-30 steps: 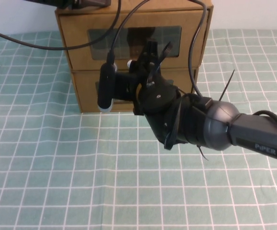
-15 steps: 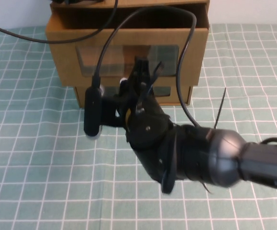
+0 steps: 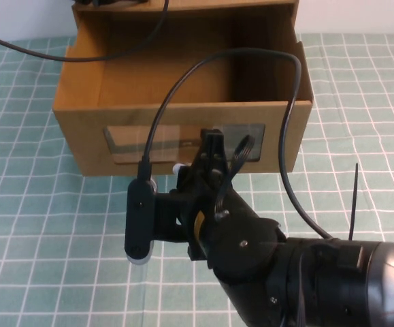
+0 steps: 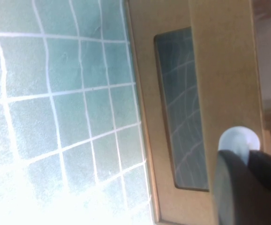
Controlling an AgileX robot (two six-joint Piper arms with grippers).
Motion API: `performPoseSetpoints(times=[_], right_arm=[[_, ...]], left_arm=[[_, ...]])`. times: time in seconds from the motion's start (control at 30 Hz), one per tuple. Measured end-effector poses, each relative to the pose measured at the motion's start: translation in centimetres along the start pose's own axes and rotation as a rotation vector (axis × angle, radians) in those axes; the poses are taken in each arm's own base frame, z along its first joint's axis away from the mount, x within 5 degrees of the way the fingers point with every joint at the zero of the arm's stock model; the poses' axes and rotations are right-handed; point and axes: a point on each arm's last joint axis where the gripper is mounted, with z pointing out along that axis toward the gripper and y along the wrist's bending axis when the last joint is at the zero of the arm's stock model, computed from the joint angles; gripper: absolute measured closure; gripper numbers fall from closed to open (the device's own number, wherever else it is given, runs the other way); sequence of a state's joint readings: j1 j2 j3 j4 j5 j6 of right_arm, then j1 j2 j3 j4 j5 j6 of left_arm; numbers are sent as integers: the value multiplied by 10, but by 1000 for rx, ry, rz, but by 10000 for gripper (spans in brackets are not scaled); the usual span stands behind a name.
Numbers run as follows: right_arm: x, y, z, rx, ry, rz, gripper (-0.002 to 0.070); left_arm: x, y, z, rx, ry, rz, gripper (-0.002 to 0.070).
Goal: Open the shoe box
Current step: 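Pull the top drawer of the cardboard box fully open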
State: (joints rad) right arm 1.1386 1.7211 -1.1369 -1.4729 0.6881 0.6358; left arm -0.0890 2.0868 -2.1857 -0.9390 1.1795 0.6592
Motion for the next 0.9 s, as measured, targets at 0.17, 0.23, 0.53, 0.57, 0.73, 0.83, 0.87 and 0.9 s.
performPoseSetpoints(times=[0.17,0.23,0.53,0.57,0.73,0.83,0.87,0.9], right_arm=[[1,0,0,5,4,-6,662],[-1,0,0,10,-6,21,636],[-5,-7,-7,26,-60,77,517],[-6,-10,-10,23,-74,87,514],[-7,-26,-28,5,-132,172,512],[-5,-37,-40,3,-144,238,511],[-5,-42,-44,4,-149,261,511],[-4,-45,-48,6,-154,278,511]], left_arm=[[0,0,0,0,0,0,680],[0,0,0,-1,-2,0,680],[-3,-3,-4,-17,-11,14,680],[-5,-5,-6,-23,-12,25,680],[-14,-15,-21,-86,-14,96,680],[-25,-28,-37,-114,-44,138,680],[-29,-34,-44,-119,-61,152,680],[-34,-41,-50,-122,-79,164,680]])
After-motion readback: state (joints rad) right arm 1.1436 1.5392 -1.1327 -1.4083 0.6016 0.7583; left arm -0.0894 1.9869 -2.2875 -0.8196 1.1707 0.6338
